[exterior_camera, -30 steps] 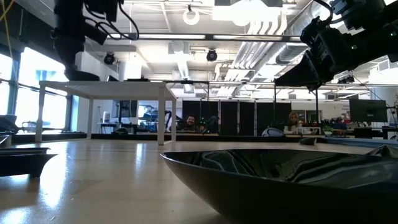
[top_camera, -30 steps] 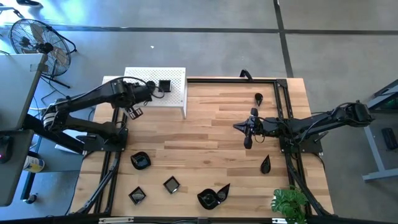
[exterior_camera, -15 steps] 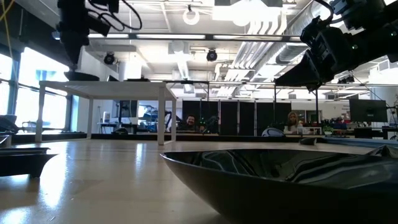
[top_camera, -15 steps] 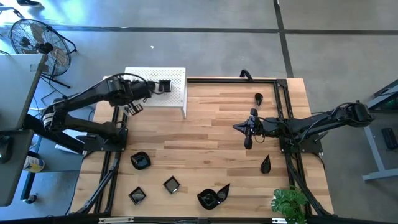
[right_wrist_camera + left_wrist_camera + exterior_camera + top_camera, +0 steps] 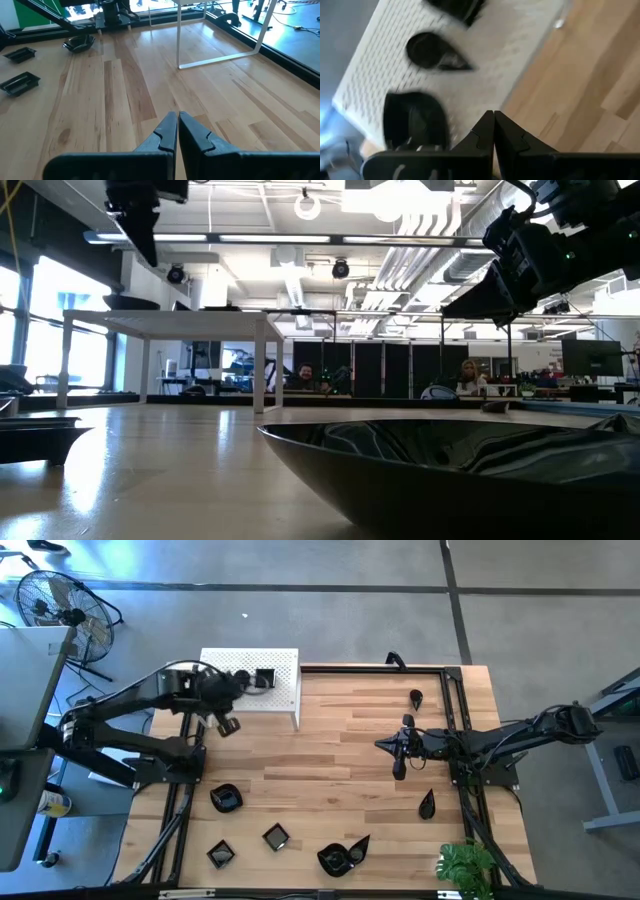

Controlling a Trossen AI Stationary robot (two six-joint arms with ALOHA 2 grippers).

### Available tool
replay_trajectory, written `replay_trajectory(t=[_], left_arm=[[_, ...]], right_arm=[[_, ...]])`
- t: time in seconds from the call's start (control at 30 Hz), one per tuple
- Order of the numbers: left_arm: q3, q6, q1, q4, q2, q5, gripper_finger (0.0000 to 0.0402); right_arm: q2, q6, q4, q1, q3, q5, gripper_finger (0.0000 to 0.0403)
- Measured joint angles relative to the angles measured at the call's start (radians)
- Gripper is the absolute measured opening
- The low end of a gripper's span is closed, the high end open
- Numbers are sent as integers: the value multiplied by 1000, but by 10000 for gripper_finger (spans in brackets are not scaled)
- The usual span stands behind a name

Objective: Pick & Place Mini shaped plates
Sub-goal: Stack the top black leaf shaped plate on top of the stacked black leaf shaped plates on the shelf

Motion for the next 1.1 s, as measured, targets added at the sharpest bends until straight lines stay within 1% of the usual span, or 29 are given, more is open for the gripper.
replay_trajectory(t=[0.17,0.47,0.63,0.73,0.9,1.1], left_arm=[[0,-6,-132,66,49,-7,0],[0,-137,-362,73,174,1,0],[1,-166,-458,93,225,9,0],[0,-199,-489,99,255,58,0],[1,-234,-500,118,293,193,1],[-7,-269,-517,109,364,251,1]], right_arm=[[0,0,0,0,0,0,7],[0,-3,0,0,0,0,7],[0,-2,1,0,0,0,7],[-1,1,3,1,0,-1,7],[0,1,7,4,0,-7,7],[2,-7,3,4,0,-6,7]])
